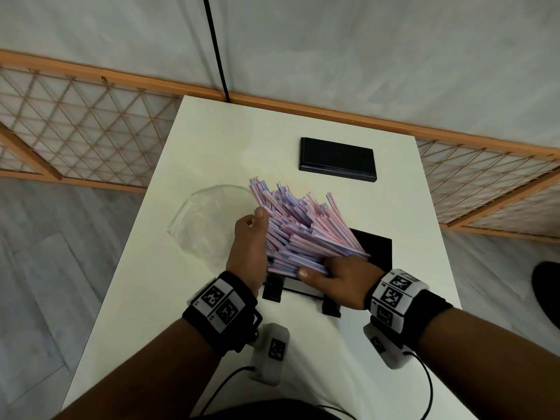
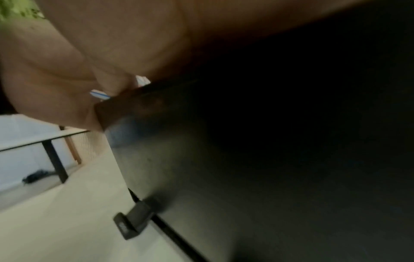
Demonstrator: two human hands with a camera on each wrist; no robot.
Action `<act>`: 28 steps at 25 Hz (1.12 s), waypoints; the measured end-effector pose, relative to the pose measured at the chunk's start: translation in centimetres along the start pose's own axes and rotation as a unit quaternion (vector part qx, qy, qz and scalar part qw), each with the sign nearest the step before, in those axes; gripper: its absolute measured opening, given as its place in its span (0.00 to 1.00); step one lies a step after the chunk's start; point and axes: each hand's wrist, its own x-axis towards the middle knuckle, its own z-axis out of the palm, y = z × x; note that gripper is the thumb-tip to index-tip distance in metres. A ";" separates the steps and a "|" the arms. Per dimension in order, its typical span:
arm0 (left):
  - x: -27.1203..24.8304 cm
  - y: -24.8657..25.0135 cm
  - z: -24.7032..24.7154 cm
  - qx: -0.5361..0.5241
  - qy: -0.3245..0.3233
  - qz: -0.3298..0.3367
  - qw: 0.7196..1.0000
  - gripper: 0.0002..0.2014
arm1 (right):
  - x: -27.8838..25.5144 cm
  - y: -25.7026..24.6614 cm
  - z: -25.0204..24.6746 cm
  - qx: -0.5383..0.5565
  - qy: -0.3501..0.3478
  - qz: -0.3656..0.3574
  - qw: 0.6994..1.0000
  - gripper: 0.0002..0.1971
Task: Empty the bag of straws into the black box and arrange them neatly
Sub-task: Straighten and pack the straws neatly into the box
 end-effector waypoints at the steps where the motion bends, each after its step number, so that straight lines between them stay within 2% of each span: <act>1: -0.1 0.2 0.1 -0.002 0.007 0.002 1.000 0.51 | 0.1 -0.1 0.0 0.028 -0.008 -0.004 1.000 0.26; 3: -0.3 0.5 0.3 0.009 0.014 0.002 1.000 0.46 | 0.2 -0.6 0.1 0.086 -0.004 -0.041 0.995 0.19; 6: -0.3 0.3 0.3 0.019 0.007 -0.001 1.000 0.42 | 1.0 -0.5 0.6 0.083 0.039 -0.102 0.991 0.24; 8: -0.2 0.1 0.3 0.023 0.010 0.003 1.000 0.30 | 1.3 -0.5 0.7 0.079 0.050 -0.107 0.990 0.23; 10: -0.2 0.0 0.4 0.039 0.016 0.011 0.999 0.21 | 1.4 -0.5 0.7 0.092 0.059 -0.146 0.983 0.22; 15: -0.4 0.2 0.3 0.031 0.012 0.015 0.999 0.18 | 1.7 -0.3 0.6 0.092 0.048 -0.089 0.991 0.27; 17: -0.4 0.5 -0.2 0.079 0.026 0.025 0.996 0.21 | 1.6 -0.5 0.4 0.122 0.023 -0.101 0.987 0.29; 19: -0.4 1.3 -0.8 0.226 0.042 0.063 0.971 0.22 | 1.6 -0.7 0.1 0.105 -0.015 -0.098 0.989 0.31; 21: -0.2 2.2 -1.1 0.360 0.054 0.088 0.927 0.22 | 1.8 -0.9 0.1 0.012 -0.031 -0.063 0.997 0.36; 22: 0.0 2.6 -1.1 0.389 0.050 0.097 0.915 0.22 | 2.0 -1.0 0.2 -0.042 -0.021 -0.045 0.998 0.39; 24: 0.7 2.7 -1.0 0.399 0.030 0.122 0.908 0.19 | 2.3 -1.2 0.6 -0.089 0.004 -0.032 0.996 0.44; 28: 1.5 2.7 -1.1 0.411 0.014 0.182 0.893 0.13 | 2.5 -1.6 0.8 -0.046 0.012 -0.053 0.997 0.46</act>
